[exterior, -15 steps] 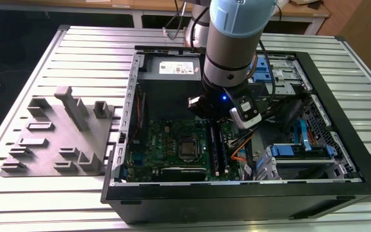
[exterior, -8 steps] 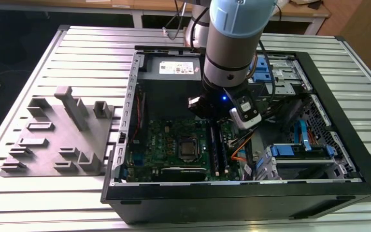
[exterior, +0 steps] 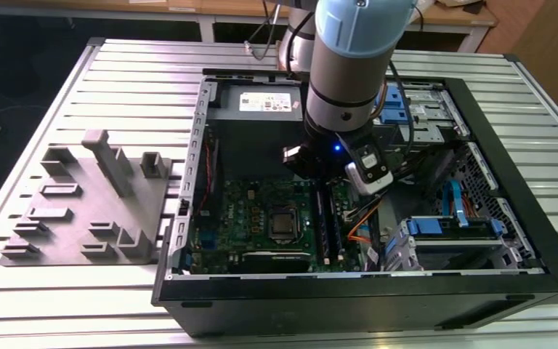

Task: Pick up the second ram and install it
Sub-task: 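Press down the second ram until it locks into place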

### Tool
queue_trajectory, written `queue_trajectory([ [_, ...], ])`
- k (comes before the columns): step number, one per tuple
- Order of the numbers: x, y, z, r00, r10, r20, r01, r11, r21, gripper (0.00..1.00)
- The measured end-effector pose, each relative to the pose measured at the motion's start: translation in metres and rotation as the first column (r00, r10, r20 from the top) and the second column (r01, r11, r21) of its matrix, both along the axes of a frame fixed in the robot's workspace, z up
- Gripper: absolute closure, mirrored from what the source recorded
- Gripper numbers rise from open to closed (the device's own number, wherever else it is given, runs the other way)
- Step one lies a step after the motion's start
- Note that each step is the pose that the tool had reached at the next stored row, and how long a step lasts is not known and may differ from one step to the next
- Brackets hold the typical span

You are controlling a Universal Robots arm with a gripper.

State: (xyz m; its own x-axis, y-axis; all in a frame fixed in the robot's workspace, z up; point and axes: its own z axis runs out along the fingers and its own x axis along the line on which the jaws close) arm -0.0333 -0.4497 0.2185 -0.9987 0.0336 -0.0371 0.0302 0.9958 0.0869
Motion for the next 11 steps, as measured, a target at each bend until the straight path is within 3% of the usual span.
queue_trajectory([
  [11,0.0000,0.0000,-0.0011,1.0000,0.000,0.0000,0.000,1.0000,0.0003,0.93],
])
